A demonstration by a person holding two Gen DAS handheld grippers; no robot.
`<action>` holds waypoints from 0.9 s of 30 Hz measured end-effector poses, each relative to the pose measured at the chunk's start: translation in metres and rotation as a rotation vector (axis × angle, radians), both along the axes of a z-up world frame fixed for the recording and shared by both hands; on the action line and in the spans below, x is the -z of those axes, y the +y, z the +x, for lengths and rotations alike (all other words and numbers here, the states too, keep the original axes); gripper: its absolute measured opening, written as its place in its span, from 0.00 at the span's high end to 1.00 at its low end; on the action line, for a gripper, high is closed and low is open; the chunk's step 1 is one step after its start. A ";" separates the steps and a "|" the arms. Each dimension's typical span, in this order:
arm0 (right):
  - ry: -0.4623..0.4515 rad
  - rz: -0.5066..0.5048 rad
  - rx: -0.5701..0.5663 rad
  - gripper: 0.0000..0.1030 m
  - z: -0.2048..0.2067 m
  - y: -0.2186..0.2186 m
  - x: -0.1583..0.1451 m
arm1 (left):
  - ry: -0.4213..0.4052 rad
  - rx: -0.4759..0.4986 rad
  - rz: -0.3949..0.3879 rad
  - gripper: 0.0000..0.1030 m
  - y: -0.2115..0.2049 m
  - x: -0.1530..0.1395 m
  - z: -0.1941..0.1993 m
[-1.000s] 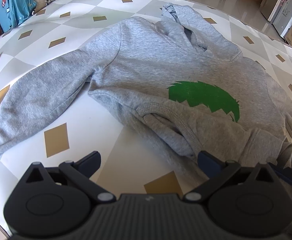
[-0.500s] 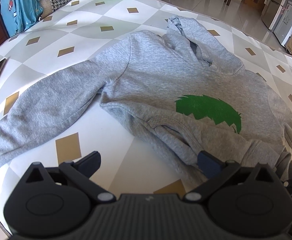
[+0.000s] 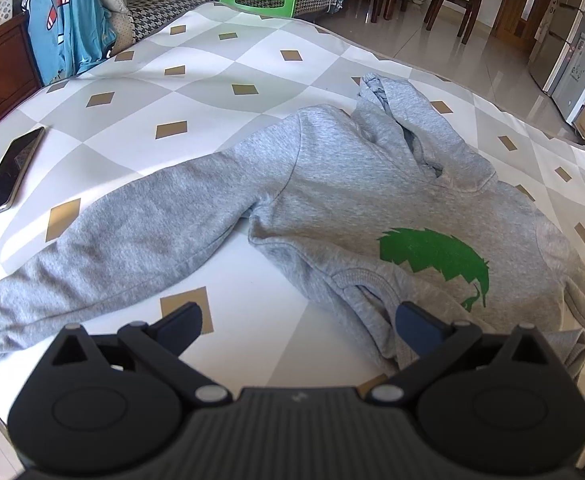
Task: Fold clothes
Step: 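Release the folded hem and lift the right gripper away, then grasp the folded ribbed hem with the right gripper and pull it back down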
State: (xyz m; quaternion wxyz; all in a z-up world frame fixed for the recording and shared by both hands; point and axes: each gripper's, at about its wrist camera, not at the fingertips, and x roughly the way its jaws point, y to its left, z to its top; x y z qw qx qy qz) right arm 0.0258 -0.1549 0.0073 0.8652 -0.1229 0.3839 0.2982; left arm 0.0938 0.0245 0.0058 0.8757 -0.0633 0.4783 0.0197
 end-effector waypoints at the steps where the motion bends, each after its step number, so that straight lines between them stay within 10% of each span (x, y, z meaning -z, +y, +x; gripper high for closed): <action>1: 0.000 0.016 0.000 0.93 -0.003 0.003 -0.002 | -0.005 0.001 -0.001 0.00 0.002 -0.002 -0.002; 15: 0.069 0.282 -0.065 0.94 -0.072 0.076 -0.006 | -0.064 -0.007 -0.054 0.00 0.066 -0.029 -0.033; 27: -0.082 -0.053 -0.038 0.64 -0.104 0.069 0.022 | -0.006 -0.017 -0.084 0.00 0.091 -0.014 -0.055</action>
